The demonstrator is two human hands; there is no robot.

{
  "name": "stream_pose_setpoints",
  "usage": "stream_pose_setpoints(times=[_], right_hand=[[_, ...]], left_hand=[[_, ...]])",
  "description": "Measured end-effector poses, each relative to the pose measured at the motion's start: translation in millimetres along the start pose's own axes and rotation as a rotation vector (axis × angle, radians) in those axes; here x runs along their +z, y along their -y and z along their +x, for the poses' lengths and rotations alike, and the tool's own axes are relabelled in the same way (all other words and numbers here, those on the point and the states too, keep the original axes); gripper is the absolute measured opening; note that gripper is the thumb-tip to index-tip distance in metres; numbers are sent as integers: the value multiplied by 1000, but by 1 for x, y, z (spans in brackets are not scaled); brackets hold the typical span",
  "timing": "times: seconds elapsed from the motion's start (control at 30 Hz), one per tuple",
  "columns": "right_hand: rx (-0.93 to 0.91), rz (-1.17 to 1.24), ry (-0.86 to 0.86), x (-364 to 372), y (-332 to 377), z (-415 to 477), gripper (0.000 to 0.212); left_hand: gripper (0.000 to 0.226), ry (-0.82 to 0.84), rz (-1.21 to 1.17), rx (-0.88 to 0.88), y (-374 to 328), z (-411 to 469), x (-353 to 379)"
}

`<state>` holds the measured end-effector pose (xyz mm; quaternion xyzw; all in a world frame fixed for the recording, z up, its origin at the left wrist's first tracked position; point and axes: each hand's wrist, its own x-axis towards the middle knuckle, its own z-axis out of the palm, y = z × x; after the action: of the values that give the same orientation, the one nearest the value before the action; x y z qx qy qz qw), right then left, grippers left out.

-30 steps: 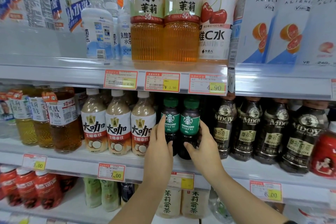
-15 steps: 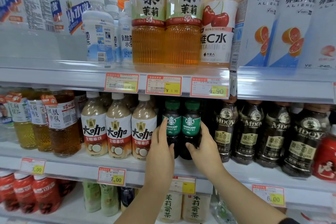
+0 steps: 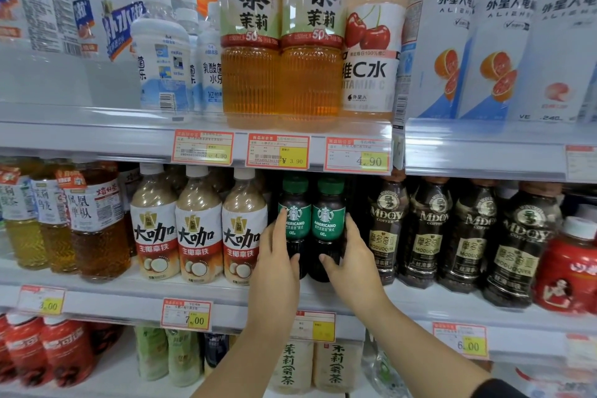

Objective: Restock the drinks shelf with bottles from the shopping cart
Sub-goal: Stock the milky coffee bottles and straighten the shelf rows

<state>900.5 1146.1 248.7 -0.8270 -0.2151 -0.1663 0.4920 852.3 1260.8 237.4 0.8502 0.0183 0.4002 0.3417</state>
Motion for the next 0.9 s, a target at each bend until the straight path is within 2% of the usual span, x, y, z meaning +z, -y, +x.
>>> stream_pose_setpoints(times=[0.1, 0.2, 0.27, 0.33, 0.43, 0.53, 0.6, 0.7, 0.9], right_hand=[[-43, -2, 42, -12, 7, -13, 85], [-155, -32, -12, -44, 11, -36, 61], [-227, -64, -131, -74, 7, -49, 45], [-225, -74, -277, -104, -5, -57, 39], [-166, -101, -501, -141, -24, -60, 38], [-40, -173, -687, -167, -37, -56, 51], [38, -227, -710, -179, -44, -49, 64], [112, -217, -651, -188, -55, -35, 75], [144, -241, -630, -196, -64, -23, 72]], left_hand=[[63, -42, 51, 23, -5, -7, -1], [49, -103, 67, 218, -22, -14, 5], [45, -35, -9, 298, -44, -16, 15], [51, 72, -132, 261, -66, -16, 30], [75, 169, -251, 92, -88, -12, 54], [87, 226, -262, -27, -95, -8, 69], [89, 237, -246, -50, -96, -6, 75], [92, 230, -217, -82, -99, -6, 81], [96, 235, -197, -95, -105, -6, 86]])
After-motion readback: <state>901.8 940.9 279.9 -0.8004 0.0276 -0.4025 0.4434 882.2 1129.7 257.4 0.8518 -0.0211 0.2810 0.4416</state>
